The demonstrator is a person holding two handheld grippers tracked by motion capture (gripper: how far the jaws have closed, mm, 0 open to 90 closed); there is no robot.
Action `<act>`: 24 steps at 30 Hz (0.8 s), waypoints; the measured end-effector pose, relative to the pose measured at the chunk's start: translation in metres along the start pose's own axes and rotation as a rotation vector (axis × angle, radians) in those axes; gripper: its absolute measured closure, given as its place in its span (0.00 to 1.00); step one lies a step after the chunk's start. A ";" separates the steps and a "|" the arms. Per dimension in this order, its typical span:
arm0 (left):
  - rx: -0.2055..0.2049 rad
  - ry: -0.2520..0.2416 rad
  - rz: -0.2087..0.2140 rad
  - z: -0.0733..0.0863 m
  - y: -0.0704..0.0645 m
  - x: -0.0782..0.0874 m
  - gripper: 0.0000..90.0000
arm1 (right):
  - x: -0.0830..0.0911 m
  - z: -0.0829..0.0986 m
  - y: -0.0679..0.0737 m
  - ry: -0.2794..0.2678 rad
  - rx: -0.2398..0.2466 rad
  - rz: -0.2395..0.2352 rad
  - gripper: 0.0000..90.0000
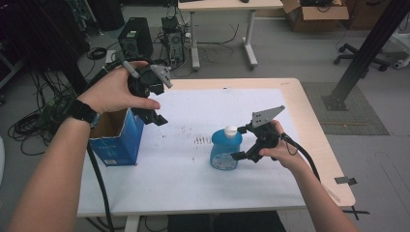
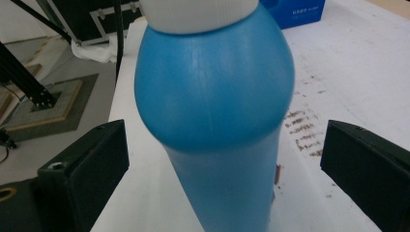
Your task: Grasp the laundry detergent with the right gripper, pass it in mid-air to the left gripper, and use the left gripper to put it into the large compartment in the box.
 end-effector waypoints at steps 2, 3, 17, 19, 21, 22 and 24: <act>-0.002 -0.002 0.002 0.000 0.000 0.000 0.04 | -0.001 0.000 0.000 -0.004 -0.002 -0.002 0.04; -0.002 -0.002 0.000 0.000 -0.001 0.000 0.04 | -0.005 0.000 0.000 -0.013 -0.005 -0.003 0.04; -0.002 -0.011 0.001 -0.001 0.000 -0.001 0.04 | -0.022 0.002 0.000 -0.035 -0.020 0.003 0.08; -0.001 -0.010 0.001 0.000 0.000 -0.001 0.04 | -0.023 0.002 0.001 -0.031 -0.021 0.006 0.09; 0.000 -0.011 0.000 0.000 0.000 -0.001 0.04 | -0.024 0.002 0.001 -0.034 -0.017 0.003 0.10; -0.001 -0.013 0.000 0.000 0.000 -0.001 0.04 | -0.024 0.002 0.001 -0.038 -0.017 0.004 0.11; -0.001 -0.012 0.000 0.000 0.000 -0.001 0.04 | -0.025 0.002 0.001 -0.043 -0.019 0.002 0.12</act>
Point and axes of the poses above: each handheld gripper's, and its own axes: x roughly backward along the jaws, z roughly out of its underside, y roughly to its left, the point moved 5 cm from there along -x, roughly forward along the jaws, and after that the axes turned 6 degrees about -x, right-handed, at the moved point
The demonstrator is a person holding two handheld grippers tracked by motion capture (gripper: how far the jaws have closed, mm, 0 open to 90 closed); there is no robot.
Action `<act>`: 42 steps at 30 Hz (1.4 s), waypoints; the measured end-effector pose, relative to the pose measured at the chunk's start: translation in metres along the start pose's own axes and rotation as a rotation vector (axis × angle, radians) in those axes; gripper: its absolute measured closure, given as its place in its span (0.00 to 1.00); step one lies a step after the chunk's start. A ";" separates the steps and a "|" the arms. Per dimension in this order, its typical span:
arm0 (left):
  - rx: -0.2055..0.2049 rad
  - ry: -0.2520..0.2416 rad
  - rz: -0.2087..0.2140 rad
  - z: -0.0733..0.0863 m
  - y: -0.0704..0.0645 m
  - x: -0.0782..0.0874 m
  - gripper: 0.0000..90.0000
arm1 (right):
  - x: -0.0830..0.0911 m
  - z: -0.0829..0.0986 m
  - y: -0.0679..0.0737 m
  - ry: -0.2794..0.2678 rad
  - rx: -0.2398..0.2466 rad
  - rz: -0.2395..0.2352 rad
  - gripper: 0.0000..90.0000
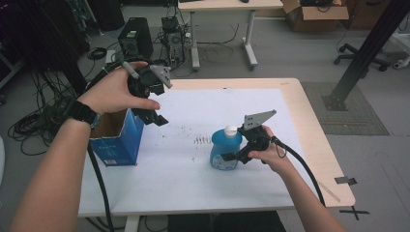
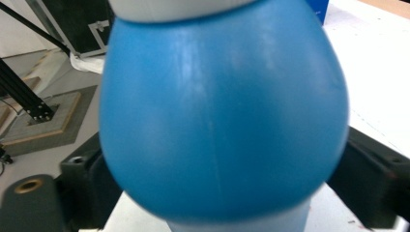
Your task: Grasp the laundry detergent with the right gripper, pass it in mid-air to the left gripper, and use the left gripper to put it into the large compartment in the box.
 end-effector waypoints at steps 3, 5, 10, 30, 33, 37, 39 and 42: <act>0.003 -0.002 -0.003 0.000 0.000 0.000 0.04 | -0.001 0.000 0.000 -0.001 0.006 0.003 0.15; 0.003 -0.004 -0.004 0.000 0.000 0.001 0.04 | -0.001 0.000 0.001 -0.003 0.009 0.005 0.16; 0.004 -0.002 -0.006 0.000 0.000 0.001 0.04 | -0.001 -0.001 0.001 -0.011 0.015 0.002 0.18; 0.001 -0.005 -0.009 -0.002 0.000 0.000 0.04 | 0.000 0.001 0.000 -0.018 0.025 0.003 0.28; 0.000 -0.004 -0.008 -0.002 0.001 -0.001 0.04 | 0.000 0.001 0.000 -0.017 0.027 0.003 0.29; -0.001 0.000 -0.008 -0.003 0.001 -0.001 0.04 | 0.001 0.001 0.000 -0.022 0.030 0.000 0.31; -0.002 -0.003 -0.007 -0.003 0.001 -0.002 0.04 | 0.000 0.001 -0.001 -0.019 0.027 0.003 0.31; -0.002 -0.003 -0.007 -0.003 0.001 -0.003 0.04 | 0.001 0.001 -0.001 -0.025 0.029 0.001 0.34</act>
Point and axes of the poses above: each handheld gripper's, and its own axes: x roughly backward along the jaws, z roughly out of its underside, y roughly to its left, the point moved 5 cm from there along -x, roughly forward along the jaws, and after that the axes turned 6 degrees about -x, right-handed, at the moved point
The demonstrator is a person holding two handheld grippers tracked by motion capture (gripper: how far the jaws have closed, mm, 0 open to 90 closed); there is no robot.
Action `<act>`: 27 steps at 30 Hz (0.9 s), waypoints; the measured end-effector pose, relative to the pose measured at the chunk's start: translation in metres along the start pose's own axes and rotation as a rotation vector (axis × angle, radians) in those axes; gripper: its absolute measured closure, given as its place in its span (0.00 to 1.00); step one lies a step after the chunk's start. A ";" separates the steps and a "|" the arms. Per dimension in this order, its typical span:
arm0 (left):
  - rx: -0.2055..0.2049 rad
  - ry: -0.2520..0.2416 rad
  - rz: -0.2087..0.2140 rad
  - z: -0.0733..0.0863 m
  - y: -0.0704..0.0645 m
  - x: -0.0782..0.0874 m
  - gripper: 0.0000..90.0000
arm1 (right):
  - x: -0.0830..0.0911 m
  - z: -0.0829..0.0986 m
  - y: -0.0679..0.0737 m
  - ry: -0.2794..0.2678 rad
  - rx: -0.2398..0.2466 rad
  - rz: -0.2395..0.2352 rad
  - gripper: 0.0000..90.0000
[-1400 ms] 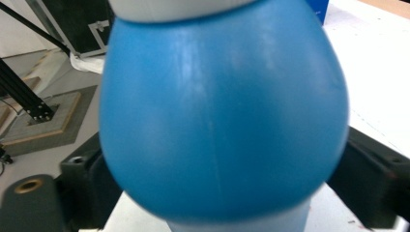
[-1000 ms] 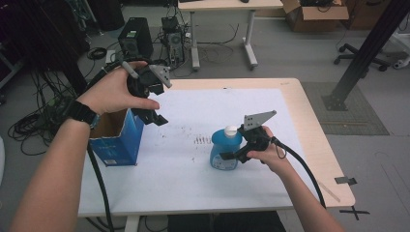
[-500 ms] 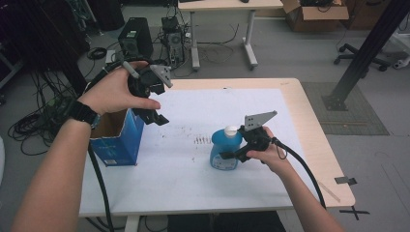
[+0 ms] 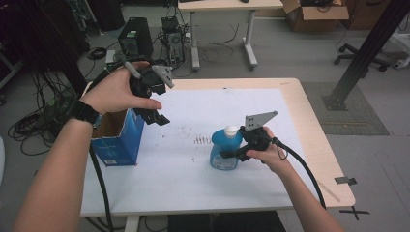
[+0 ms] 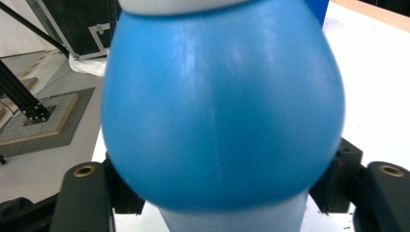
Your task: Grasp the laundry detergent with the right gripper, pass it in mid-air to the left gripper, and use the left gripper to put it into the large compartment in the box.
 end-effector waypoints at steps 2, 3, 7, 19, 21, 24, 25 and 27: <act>-0.001 0.003 0.002 0.000 0.000 -0.001 0.04 | 0.000 0.000 0.000 -0.002 0.000 -0.001 0.35; -0.002 0.004 0.004 0.000 0.000 -0.001 0.04 | 0.000 0.000 0.000 -0.003 0.000 -0.002 0.36; -0.005 0.004 0.005 -0.002 0.000 -0.002 0.04 | 0.000 0.000 0.000 -0.004 0.001 -0.006 0.39; -0.003 0.000 -0.002 -0.002 0.001 -0.001 0.04 | 0.000 -0.001 0.001 -0.019 0.023 0.004 0.43; -0.003 -0.002 -0.004 -0.002 0.001 -0.001 0.04 | 0.001 -0.001 0.001 -0.026 0.026 0.015 0.44; -0.003 -0.005 -0.007 -0.003 0.001 0.000 0.04 | 0.002 -0.002 -0.001 -0.030 0.027 0.022 0.45; -0.004 -0.005 -0.004 -0.004 0.001 0.000 0.04 | 0.002 -0.002 -0.001 -0.031 0.026 0.024 0.45; -0.006 -0.008 -0.004 -0.004 0.001 0.000 0.04 | 0.002 -0.004 -0.001 -0.031 0.023 0.021 0.46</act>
Point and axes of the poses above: each handheld gripper's, and its own axes: x roughly backward along the jaws, z roughly out of its underside, y roughly to its left, the point moved 5 cm from there along -x, roughly forward along the jaws, and after that the axes turned 6 degrees about -x, right-handed, at the moved point
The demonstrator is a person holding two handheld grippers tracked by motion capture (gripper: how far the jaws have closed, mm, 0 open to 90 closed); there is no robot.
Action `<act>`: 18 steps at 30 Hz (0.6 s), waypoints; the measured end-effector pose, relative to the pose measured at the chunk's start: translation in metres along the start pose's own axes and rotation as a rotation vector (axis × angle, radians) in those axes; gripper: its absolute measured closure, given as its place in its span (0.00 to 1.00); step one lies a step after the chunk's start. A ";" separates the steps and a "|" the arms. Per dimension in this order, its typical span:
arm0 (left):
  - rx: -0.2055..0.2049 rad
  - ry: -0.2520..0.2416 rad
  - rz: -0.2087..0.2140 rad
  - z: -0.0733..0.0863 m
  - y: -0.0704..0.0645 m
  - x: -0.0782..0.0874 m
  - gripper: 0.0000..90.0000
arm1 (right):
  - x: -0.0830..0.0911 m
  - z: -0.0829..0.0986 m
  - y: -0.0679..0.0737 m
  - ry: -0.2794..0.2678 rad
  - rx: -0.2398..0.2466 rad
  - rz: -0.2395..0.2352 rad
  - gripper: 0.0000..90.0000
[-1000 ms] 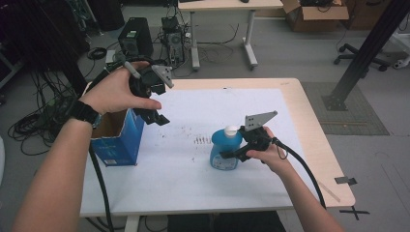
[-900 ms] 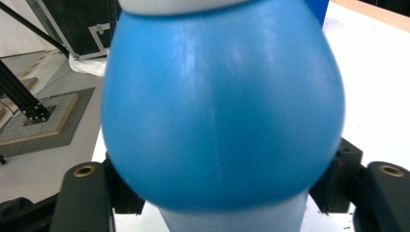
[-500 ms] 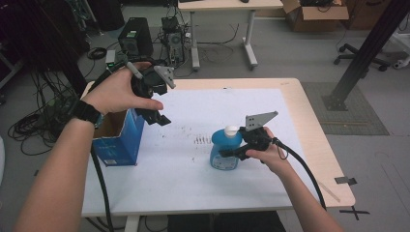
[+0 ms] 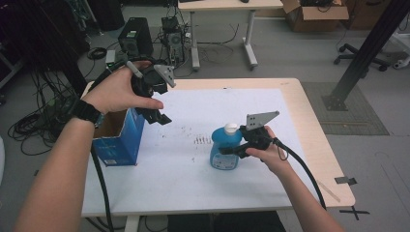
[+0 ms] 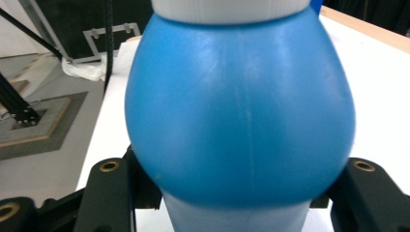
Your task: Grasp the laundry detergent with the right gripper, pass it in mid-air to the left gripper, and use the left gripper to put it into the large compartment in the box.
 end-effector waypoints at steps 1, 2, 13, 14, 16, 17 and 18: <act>0.000 0.000 0.000 0.000 0.000 0.000 0.04 | 0.000 0.000 0.000 0.000 0.000 0.000 0.46; 0.001 -0.002 0.000 -0.001 0.000 0.000 0.04 | 0.001 -0.003 0.000 0.001 0.000 -0.016 0.46; -0.017 -0.005 0.004 -0.010 0.000 0.005 0.04 | 0.010 -0.038 0.002 0.020 0.040 -0.022 0.46; -0.020 -0.006 0.006 -0.011 -0.001 0.005 0.04 | 0.010 -0.041 0.003 0.025 0.042 -0.022 0.46; -0.026 -0.012 0.004 -0.014 -0.001 0.007 0.04 | 0.010 -0.054 0.005 0.040 0.062 -0.028 0.46; -0.028 -0.012 0.004 -0.015 -0.001 0.008 0.04 | 0.010 -0.058 0.006 0.046 0.070 -0.027 0.46; -0.029 -0.014 0.005 -0.016 -0.002 0.008 0.04 | 0.009 -0.063 0.007 0.052 0.074 -0.027 0.46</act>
Point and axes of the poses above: each handheld gripper's, and its own axes: x roughly backward along the jaws, z roughly out of its underside, y roughly to its left, the point moved 5 cm from there along -x, roughly forward along the jaws, and after that the axes turned 6 degrees about -x, right-handed, at the moved point
